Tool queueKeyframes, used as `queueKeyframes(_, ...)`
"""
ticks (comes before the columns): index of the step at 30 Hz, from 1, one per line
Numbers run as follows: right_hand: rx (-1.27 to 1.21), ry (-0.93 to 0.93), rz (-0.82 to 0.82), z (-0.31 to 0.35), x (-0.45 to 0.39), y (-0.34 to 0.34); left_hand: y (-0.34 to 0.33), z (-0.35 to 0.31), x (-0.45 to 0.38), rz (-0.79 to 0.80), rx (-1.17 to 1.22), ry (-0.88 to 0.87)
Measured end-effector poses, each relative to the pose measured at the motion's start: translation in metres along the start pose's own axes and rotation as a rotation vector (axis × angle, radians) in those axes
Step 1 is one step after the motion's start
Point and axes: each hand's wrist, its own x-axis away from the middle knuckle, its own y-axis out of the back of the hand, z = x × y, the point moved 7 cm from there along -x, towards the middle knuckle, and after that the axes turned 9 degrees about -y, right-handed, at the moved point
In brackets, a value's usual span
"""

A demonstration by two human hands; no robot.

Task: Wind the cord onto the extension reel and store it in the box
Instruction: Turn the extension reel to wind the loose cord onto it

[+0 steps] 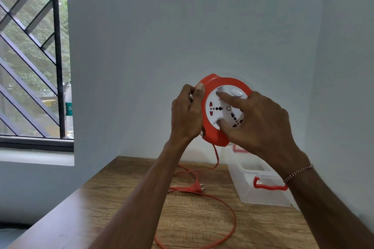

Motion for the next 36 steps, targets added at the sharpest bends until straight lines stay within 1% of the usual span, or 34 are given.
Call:
queueKeyframes(3,-0.056,-0.049,-0.013,-0.001,-0.003,0.001,0.001,0.001,0.000,-0.010,-0.011,0.012)
queueKeyframes(7,-0.102,-0.039,0.002,0.000,-0.005,0.002,0.002,0.000,0.000,-0.013,-0.014,0.025)
queueKeyframes(13,-0.155,0.081,-0.042,0.006,-0.007,0.012,0.002,0.000,0.000,-0.021,-0.004,0.042)
queueKeyframes(15,-0.160,0.138,0.002,0.010,-0.008,0.014,0.004,0.000,-0.001,-0.028,-0.002,0.046)
queueKeyframes(18,-0.059,0.183,0.189,0.017,-0.003,0.004,0.004,-0.001,-0.001,-0.034,0.010,0.035)
queueKeyframes(19,-0.012,0.192,0.224,0.019,-0.001,0.001,0.004,0.000,-0.001,-0.033,0.011,0.033)
queueKeyframes(20,0.021,0.201,0.225,0.022,0.000,-0.001,0.004,0.000,-0.001,-0.030,0.010,0.036)
queueKeyframes(24,0.041,0.205,0.156,0.023,0.001,0.000,0.003,0.001,-0.001,-0.013,0.004,0.032)
queueKeyframes(30,0.083,0.178,0.140,0.020,0.002,0.000,0.001,0.000,0.001,-0.007,0.003,0.037)
queueKeyframes(36,0.071,0.134,0.030,0.010,0.002,0.003,0.001,0.000,0.001,0.004,0.014,0.029)
